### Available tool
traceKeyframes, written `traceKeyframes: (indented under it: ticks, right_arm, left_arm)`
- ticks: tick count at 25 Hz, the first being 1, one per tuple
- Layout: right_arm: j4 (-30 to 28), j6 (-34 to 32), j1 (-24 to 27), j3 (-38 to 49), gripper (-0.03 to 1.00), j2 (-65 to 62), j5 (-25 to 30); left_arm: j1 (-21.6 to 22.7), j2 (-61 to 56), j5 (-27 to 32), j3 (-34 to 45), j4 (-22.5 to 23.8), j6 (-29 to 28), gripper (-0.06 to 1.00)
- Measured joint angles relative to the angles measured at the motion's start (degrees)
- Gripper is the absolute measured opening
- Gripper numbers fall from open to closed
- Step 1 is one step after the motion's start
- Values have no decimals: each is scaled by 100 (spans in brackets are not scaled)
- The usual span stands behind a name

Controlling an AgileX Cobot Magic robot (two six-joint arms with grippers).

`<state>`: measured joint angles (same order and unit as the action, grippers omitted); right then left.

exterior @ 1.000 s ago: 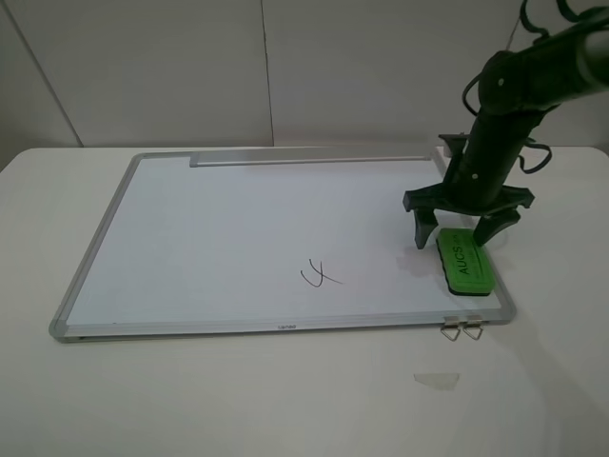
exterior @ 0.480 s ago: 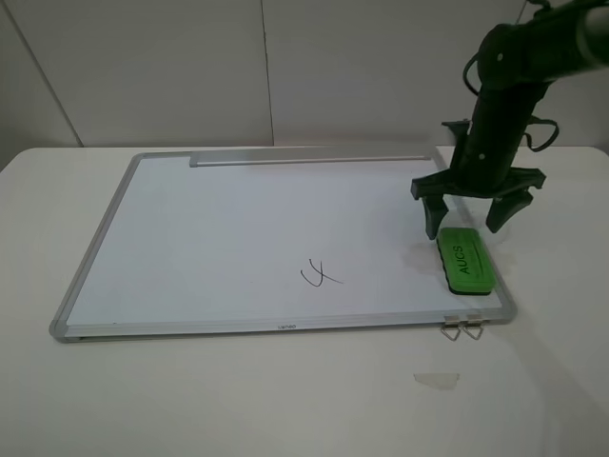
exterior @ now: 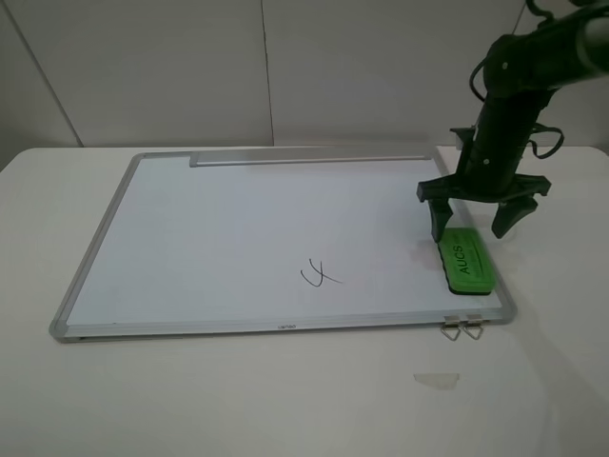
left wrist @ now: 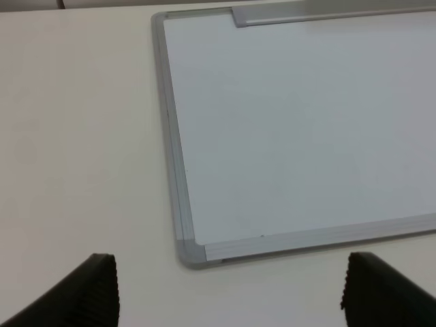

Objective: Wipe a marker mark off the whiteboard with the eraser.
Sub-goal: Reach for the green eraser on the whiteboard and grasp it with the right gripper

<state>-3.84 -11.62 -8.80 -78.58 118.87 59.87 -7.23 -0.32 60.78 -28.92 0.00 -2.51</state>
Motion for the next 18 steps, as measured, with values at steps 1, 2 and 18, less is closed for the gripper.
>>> traceKeyframes:
  ticks: [1, 2, 18]
  right_arm:
    - [0, 0, 0, 10, 83, 14, -24]
    - [6, 0, 0, 28, 83, 27, -77]
    - [245, 0, 0, 138, 83, 263, -224]
  left_arm:
    - [0, 0, 0, 0, 0, 0, 69]
    - [0, 0, 0, 0, 0, 0, 69]
    - [0, 0, 0, 0, 0, 0, 69]
